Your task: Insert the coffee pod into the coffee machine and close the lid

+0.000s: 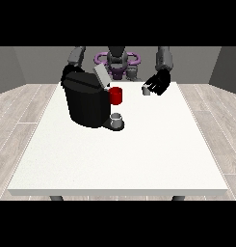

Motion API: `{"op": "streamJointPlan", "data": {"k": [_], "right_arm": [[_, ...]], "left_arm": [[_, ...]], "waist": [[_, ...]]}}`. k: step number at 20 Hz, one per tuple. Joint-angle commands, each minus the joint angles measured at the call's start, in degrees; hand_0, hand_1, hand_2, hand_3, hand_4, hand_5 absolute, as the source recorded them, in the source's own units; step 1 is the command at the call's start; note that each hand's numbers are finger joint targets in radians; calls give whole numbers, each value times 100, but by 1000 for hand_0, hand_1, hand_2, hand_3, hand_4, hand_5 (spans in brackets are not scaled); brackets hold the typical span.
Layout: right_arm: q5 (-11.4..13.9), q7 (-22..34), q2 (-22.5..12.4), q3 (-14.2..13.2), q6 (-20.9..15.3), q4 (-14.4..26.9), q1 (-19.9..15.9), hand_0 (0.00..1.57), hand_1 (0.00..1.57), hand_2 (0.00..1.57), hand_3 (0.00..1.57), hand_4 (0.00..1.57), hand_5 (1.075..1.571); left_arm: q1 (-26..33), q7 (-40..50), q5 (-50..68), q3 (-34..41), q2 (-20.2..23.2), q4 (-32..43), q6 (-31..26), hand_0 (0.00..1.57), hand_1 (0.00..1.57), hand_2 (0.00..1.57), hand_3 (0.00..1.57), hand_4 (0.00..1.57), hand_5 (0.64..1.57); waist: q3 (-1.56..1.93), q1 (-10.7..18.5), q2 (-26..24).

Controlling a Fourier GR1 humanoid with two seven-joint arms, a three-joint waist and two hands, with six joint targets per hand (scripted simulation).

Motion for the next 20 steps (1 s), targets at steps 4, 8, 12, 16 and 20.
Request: {"op": "streamJointPlan", "data": {"k": [4,8,12,16,20], "right_arm": [[12,78,126,220,90,-144,-56,0,0,0,0,489,1571],[48,-31,233,239,-151,-110,-362,0,0,0,0,495,1571],[2,65,48,257,119,-336,-355,0,0,0,0,521,1571],[129,-12,43,294,-6,-348,-384,0,0,0,0,492,1571],[74,-303,111,334,92,-475,-269,0,0,0,0,509,1571]], "left_arm": [[-668,311,-15,60,-28,-187,-332,1255,1255,1332,1288,556,1571],[-1087,492,62,237,29,-210,-559,1272,1272,1342,1293,548,1571],[-1461,427,235,600,499,-40,-838,1253,1253,1328,1281,537,1571],[-1755,501,50,553,453,-175,-518,1017,1017,1206,1226,503,1571],[-2225,727,233,900,852,23,-782,1209,1209,1245,1188,486,1571]], "waist": [[-2,-376,-106],[-1,-319,171],[-2,-575,399],[-1,-704,504],[0,-961,761]]}}
